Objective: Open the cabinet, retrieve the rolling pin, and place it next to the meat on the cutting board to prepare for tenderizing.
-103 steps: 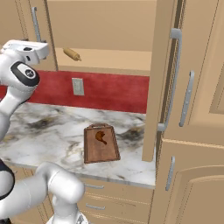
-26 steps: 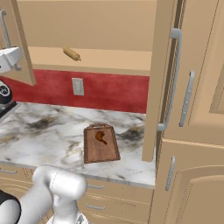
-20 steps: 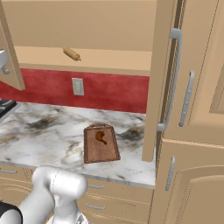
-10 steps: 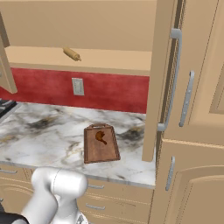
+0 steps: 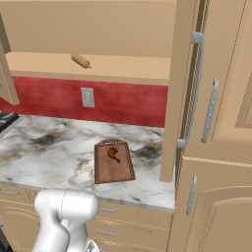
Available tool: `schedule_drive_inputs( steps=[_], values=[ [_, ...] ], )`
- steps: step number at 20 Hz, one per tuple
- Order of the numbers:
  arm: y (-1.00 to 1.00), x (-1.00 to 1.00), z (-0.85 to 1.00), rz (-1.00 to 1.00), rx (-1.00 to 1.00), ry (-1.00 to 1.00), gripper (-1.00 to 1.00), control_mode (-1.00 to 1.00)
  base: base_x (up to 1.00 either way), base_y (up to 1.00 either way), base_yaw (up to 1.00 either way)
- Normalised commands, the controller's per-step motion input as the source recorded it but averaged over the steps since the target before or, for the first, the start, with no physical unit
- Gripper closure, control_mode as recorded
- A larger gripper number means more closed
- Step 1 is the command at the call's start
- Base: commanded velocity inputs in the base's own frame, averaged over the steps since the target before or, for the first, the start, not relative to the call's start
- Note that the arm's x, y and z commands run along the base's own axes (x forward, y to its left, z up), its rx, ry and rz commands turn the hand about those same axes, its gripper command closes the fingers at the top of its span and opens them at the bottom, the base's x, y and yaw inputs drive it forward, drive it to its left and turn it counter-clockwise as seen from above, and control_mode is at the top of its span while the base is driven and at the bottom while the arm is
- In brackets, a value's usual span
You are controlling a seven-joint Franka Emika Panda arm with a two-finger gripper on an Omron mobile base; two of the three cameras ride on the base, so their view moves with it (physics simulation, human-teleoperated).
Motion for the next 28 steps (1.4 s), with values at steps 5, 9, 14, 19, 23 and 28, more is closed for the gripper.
schedule_drive_inputs(
  steps=[5,9,14,19,23,28],
  values=[
    [-0.63,-0.4,0.0,0.13,0.34,-0.02,-1.0,-1.0,0.0,0.0,0.0],
    [-0.89,-0.04,0.03,0.11,0.36,0.01,-1.0,-1.0,0.0,0.0,0.0],
    [-0.88,0.0,0.02,0.12,0.33,0.06,-1.0,-1.0,0.0,0.0,0.0],
    [-0.8,0.0,0.0,0.16,0.29,0.09,-1.0,-1.0,0.0,0.0,0.0],
    [-0.51,0.32,-0.02,0.23,0.28,0.12,-1.0,-1.0,0.0,0.0,0.0],
    [-0.1,0.79,-0.13,0.31,0.24,0.16,-1.0,-1.0,0.0,0.0,0.0]
  ],
)
